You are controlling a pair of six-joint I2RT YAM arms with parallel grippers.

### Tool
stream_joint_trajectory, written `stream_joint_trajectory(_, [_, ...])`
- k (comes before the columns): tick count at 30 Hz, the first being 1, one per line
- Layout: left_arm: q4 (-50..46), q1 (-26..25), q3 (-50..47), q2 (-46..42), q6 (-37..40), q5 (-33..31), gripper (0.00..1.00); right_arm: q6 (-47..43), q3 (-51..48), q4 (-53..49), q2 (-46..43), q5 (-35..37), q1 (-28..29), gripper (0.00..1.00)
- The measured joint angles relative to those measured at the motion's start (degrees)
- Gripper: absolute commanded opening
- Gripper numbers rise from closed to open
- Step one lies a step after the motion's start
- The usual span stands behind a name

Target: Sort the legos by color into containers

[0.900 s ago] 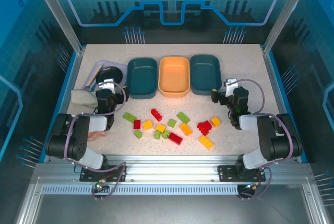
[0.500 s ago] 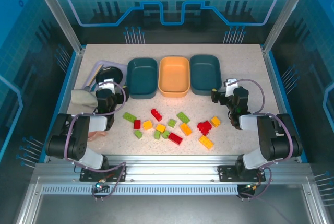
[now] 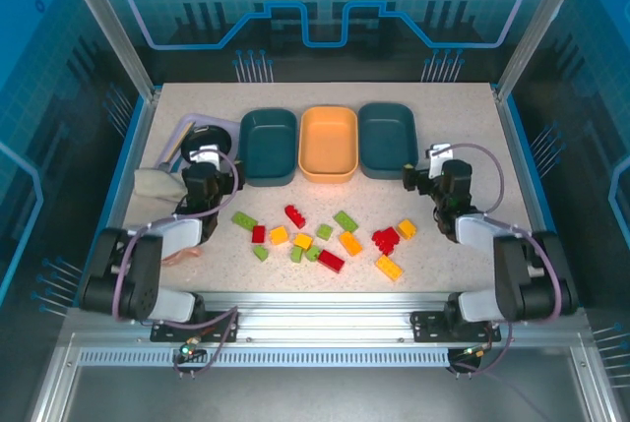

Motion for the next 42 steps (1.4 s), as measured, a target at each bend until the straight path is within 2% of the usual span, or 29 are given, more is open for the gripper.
stream_joint_trajectory(3, [-5.9,-3.7,4.3,-7.6,-0.4,-4.2,0.99,0.7,5.9,-8.3,-9.9,4.9,2.7,1.00])
stream_joint_trajectory(5, [-9.7,-7.2,8.7,-11.2,-0.4,-6.8,0.99,2.7,14.1,-16.0,-14.4,7.9,5.1,1.00])
stream_joint_trajectory(7, [-12.5,-11.0,13.4,-13.7,-0.8,-8.5,0.99,8.9,27.2,-27.9,-15.6,9.5,6.5,1.00])
stream_joint_trajectory(9, [-18.6,-13.8,18.8,-15.5,-6.1,-8.9,0.99,18.1,40.5,-40.2,-14.2,9.6,5.7,1.00])
stream_joint_trajectory(12, [-36.2,-13.8,30.7,-16.0,-20.2,-6.8,0.99,27.2,51.7,-55.3,-11.9,6.2,2.4,0.87])
stream_joint_trajectory(14, [-41.6,-12.3,34.3,-16.5,-25.9,-1.5,0.99,31.6,53.5,-64.8,-10.6,5.9,2.4,0.83])
stream_joint_trajectory(16, [-46.4,-11.8,35.6,-16.3,-30.0,4.2,0.99,36.2,52.5,-74.0,-9.1,5.7,4.8,0.84])
stream_joint_trajectory(21, [-56.0,-16.7,36.2,-11.4,-32.2,16.3,0.99,45.4,44.2,-86.8,-8.3,3.1,12.4,0.87])
stream_joint_trajectory(23, [-58.5,-19.8,36.1,-10.0,-31.9,20.0,0.99,48.4,41.0,-88.6,-7.6,1.0,14.1,0.90])
stream_joint_trajectory(27, [-60.4,-26.5,36.0,-9.8,-30.3,24.6,0.99,52.3,33.6,-87.9,-3.9,-5.5,13.5,0.90])
stream_joint_trajectory(33, [-60.3,-33.9,36.1,-9.8,-27.3,26.4,0.99,56.0,24.5,-82.4,-0.1,-12.7,9.5,0.87])
stream_joint_trajectory(42, [-58.2,-37.7,36.0,-6.4,-26.9,26.4,0.99,58.3,19.9,-74.1,5.9,-17.0,6.3,0.84])
